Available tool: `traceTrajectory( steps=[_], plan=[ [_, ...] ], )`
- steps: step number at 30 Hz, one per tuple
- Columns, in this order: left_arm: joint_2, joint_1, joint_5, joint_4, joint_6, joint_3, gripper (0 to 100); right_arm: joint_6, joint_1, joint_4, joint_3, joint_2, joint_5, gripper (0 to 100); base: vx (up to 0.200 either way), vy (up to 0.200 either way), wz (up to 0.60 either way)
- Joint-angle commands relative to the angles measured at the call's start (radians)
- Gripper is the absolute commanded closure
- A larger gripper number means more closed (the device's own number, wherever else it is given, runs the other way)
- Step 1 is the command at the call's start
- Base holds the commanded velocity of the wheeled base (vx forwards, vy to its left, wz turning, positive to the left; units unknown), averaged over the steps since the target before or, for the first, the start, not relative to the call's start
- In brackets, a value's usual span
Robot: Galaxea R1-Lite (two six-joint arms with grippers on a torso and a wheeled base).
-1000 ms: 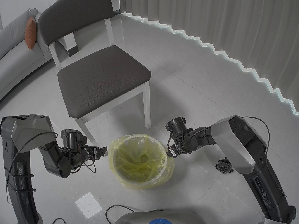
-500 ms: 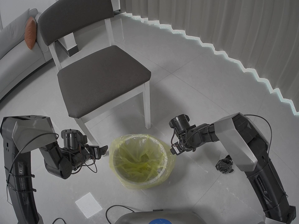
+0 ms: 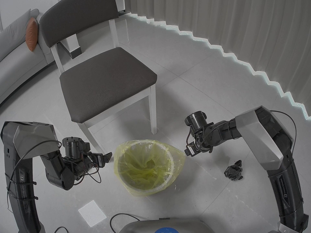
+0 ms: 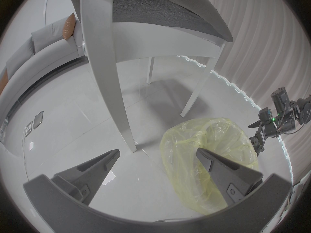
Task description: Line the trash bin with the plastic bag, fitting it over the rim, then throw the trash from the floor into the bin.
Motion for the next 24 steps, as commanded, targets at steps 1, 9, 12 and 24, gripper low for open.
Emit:
traceTrajectory(
  steps=[1,9,12,24],
  plan=[
    [-0.004,0.002,-0.002,-0.026,-0.014,0.004,0,0.008,-0.017,-0.003,0.048,-0.070,0.004,0,0.000,0.000,0.00],
    [-0.005,0.001,-0.031,-0.049,-0.036,0.013,0,0.009,-0.041,-0.007,0.104,-0.108,0.021,0,0.000,0.000,0.00],
    [0.001,-0.001,-0.033,-0.101,-0.051,0.040,0,0.009,-0.030,-0.029,0.107,-0.094,0.022,0,0.000,0.000,0.00],
    [0.034,-0.033,-0.031,-0.333,-0.155,0.132,0,-0.003,0.083,-0.066,-0.025,0.093,0.018,0,0.000,0.000,0.00]
  ],
)
